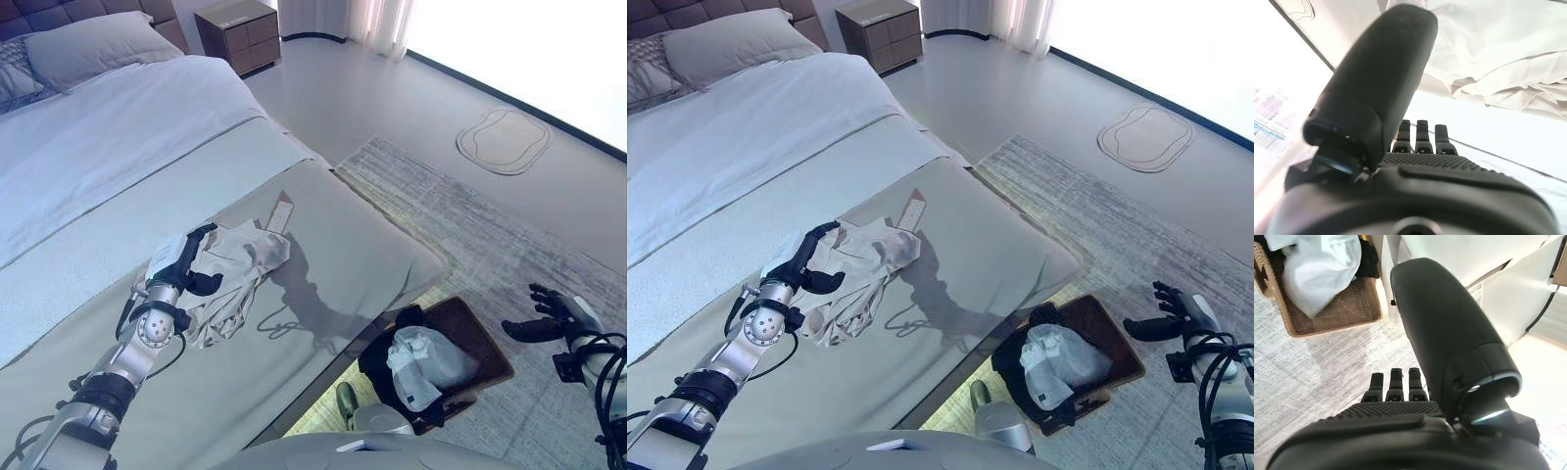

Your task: Pick up the clothes from the bed and place them into the basket

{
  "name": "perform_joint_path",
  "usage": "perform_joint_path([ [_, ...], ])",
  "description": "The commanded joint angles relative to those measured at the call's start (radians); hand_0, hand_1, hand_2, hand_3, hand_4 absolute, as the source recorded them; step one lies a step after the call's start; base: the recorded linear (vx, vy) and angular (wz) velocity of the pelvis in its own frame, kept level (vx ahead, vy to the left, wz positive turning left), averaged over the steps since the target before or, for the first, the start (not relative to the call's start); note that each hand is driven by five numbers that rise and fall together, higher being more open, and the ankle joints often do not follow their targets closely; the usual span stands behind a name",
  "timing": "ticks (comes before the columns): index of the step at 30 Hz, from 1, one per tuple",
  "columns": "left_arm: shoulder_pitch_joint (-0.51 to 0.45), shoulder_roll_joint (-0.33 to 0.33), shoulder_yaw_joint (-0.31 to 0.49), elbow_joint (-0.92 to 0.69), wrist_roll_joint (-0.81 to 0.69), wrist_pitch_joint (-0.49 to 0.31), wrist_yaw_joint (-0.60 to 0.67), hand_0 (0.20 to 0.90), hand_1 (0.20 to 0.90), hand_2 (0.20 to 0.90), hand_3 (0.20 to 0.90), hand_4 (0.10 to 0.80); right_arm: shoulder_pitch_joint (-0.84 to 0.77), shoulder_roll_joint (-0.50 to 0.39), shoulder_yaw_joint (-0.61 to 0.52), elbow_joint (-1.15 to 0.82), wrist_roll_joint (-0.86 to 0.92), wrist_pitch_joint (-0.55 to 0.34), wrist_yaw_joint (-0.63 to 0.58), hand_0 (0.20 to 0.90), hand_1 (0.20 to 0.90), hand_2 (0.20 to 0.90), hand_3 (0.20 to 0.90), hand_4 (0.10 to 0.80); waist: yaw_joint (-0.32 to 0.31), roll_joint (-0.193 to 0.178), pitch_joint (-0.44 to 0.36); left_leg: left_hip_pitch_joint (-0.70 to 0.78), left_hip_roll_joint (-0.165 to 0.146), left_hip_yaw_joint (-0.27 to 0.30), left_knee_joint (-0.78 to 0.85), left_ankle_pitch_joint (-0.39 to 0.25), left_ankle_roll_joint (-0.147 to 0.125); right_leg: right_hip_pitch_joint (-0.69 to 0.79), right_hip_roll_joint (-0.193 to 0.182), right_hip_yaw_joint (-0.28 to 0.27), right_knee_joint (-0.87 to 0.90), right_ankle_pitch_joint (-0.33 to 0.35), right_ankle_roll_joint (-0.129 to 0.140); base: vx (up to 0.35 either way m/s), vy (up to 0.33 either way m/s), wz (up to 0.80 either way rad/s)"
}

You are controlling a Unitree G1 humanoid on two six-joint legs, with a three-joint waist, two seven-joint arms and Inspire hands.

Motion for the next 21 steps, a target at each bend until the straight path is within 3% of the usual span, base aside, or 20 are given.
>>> perform_joint_path([
  [1,-0.115,0.047,0.013,-0.068,-0.017,-0.034,0.04,0.9,0.9,0.9,0.9,0.8,-0.103,-0.045,-0.04,0.037,-0.012,-0.045,-0.051,0.9,0.9,0.9,0.9,0.8,0.02,-0.012,-0.043,-0.036,-0.053,0.009,0.068,-0.078,0.058,-0.049,0.018,-0.032,0.098,-0.045,0.048,0.0,0.0,0.0],
  [14,-0.086,0.01,0.027,-0.067,-0.012,-0.021,0.072,0.9,0.9,0.9,0.9,0.8,-0.168,-0.061,-0.043,-0.205,-0.02,-0.056,-0.111,0.9,0.9,0.9,0.9,0.8,0.049,-0.012,-0.034,-0.037,-0.058,-0.022,0.068,-0.078,0.056,-0.034,0.013,-0.047,0.096,-0.056,0.04,0.001,0.001,0.01],
  [21,-0.049,-0.038,0.029,-0.042,0.013,-0.024,0.094,0.9,0.9,0.9,0.9,0.8,-0.288,-0.084,0.05,-0.253,-0.121,-0.032,-0.172,0.9,0.9,0.9,0.9,0.8,0.111,-0.015,-0.034,-0.049,-0.069,-0.072,0.062,-0.072,0.052,-0.015,0.01,-0.08,0.09,-0.074,0.03,0.024,-0.01,0.16],
])
